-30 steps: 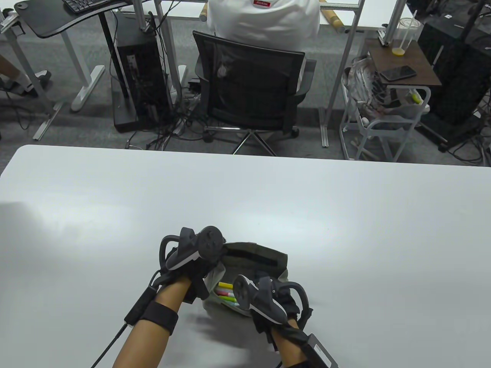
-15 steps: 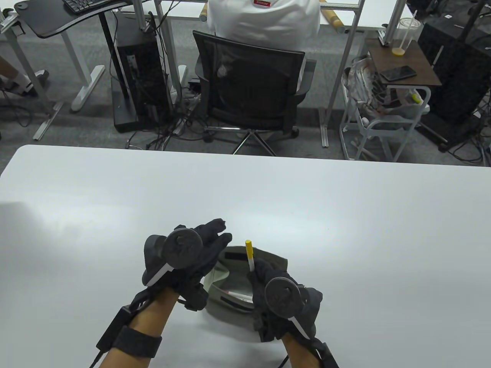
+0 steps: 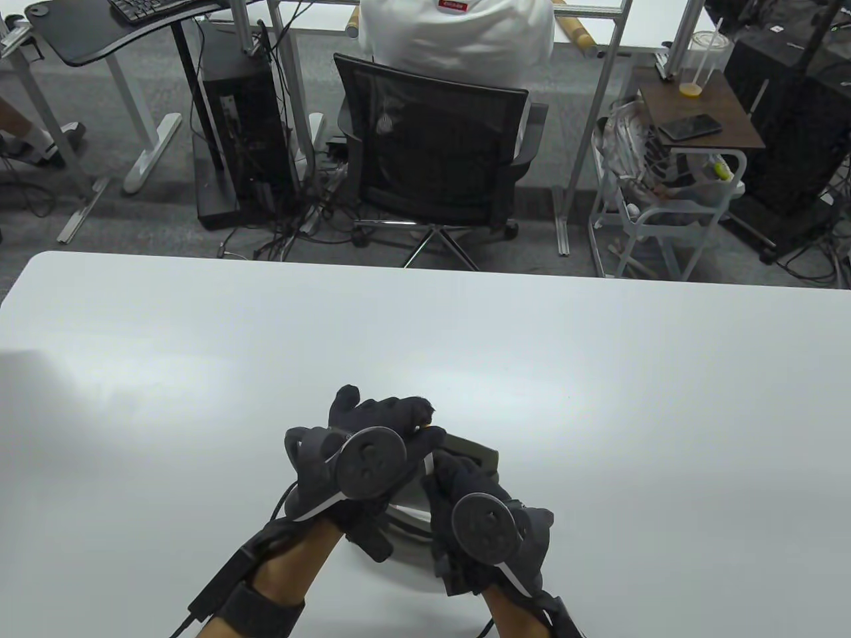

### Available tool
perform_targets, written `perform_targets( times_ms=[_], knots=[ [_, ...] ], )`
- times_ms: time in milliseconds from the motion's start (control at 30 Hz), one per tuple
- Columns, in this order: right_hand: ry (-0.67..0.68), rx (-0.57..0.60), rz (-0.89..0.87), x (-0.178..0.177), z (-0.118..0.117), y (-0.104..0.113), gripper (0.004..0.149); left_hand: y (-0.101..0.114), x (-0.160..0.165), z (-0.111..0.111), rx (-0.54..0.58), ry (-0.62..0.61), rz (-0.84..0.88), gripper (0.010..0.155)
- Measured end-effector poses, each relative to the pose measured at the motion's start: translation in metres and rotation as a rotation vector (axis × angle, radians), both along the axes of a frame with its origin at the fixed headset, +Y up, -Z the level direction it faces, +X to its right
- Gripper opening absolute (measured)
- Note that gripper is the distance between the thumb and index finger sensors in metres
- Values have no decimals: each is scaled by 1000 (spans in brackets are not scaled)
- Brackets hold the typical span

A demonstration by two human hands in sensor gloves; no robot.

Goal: Twist to extend twist pen refills

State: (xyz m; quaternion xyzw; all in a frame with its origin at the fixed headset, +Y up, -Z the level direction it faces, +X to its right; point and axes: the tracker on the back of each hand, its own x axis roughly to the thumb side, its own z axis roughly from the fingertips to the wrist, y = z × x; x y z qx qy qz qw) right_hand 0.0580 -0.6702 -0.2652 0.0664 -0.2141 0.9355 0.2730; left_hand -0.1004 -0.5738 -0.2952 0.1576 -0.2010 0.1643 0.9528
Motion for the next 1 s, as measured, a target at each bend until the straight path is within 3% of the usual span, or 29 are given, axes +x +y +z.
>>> perform_targets(
  times_ms=[267, 567, 733, 1000],
  knots=[
    [7, -26, -5, 1, -2, -3, 45, -2, 1, 1, 46, -51, -22, 43],
    [19, -44, -26, 2, -3, -4, 45, -8, -6, 1, -39, -197, 34, 45],
    [37, -43, -24, -1, -3, -6, 45, -19, -18, -3, -62, -290, 155, 45],
    [24, -30, -8, 0, -2, -5, 45, -27, -46, 2, 12, -240, 177, 57]
  ],
)
